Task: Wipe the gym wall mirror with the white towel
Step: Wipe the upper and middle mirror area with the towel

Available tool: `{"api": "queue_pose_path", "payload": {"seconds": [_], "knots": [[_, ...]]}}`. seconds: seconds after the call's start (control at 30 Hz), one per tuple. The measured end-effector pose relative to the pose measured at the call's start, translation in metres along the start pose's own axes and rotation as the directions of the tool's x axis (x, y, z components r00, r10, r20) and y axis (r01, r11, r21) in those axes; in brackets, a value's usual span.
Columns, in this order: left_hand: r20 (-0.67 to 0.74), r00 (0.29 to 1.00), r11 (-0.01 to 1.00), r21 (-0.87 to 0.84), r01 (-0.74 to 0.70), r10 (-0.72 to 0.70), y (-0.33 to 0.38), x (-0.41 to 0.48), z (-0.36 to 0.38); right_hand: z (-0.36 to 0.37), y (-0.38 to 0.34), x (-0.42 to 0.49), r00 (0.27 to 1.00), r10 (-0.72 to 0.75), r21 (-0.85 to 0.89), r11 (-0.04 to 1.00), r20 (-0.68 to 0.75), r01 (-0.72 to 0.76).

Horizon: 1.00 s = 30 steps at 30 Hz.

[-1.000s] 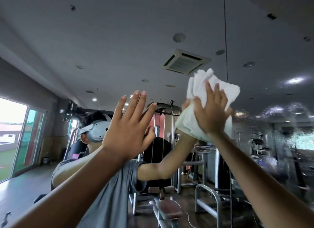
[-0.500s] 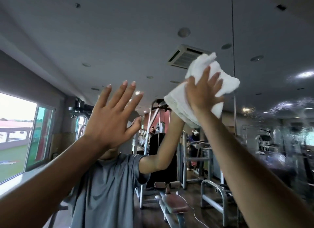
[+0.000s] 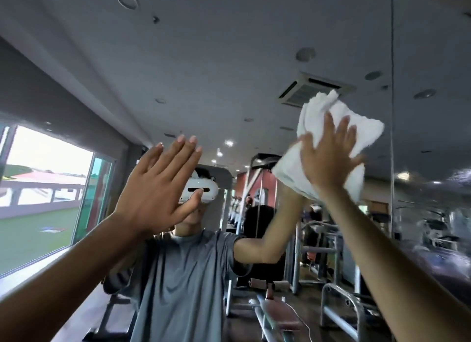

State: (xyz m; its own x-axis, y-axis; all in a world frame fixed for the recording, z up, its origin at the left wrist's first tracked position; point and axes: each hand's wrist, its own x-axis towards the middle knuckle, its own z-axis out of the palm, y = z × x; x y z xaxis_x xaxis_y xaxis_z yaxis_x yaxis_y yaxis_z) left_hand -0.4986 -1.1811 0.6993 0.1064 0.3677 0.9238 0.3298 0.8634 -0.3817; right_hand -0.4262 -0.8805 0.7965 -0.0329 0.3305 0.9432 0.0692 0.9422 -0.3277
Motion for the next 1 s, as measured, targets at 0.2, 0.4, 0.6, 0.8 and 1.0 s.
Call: {"api": "queue_pose_path", "payload": {"seconds": [0.2,0.4,0.6,0.8,1.0], "knots": [[-0.049,0.985,0.986,-0.044,0.162,-0.164,-0.004,-0.018,-0.001,0.021,-0.083,-0.083,0.751,-0.659,-0.081,0.746,0.046,0.661],[0.017,0.989,0.989,-0.021,0.146,-0.145,-0.046,-0.038,-0.016,0.006,-0.002,-0.071,0.599,-0.795,-0.097,0.591,0.098,0.801],[0.071,0.990,0.993,0.007,0.119,-0.119,-0.083,-0.032,-0.027,0.014,-0.114,-0.030,0.961,-0.275,-0.048,0.960,0.044,0.277],[-0.010,0.995,0.995,0.001,0.102,-0.102,-0.125,-0.054,-0.036,0.030,-0.168,-0.127,0.618,-0.784,-0.073,0.614,0.058,0.786],[-0.007,0.992,0.992,-0.015,0.124,-0.124,-0.166,-0.085,-0.049,0.015,-0.119,-0.112,0.723,-0.682,-0.055,0.722,0.115,0.690]]}}
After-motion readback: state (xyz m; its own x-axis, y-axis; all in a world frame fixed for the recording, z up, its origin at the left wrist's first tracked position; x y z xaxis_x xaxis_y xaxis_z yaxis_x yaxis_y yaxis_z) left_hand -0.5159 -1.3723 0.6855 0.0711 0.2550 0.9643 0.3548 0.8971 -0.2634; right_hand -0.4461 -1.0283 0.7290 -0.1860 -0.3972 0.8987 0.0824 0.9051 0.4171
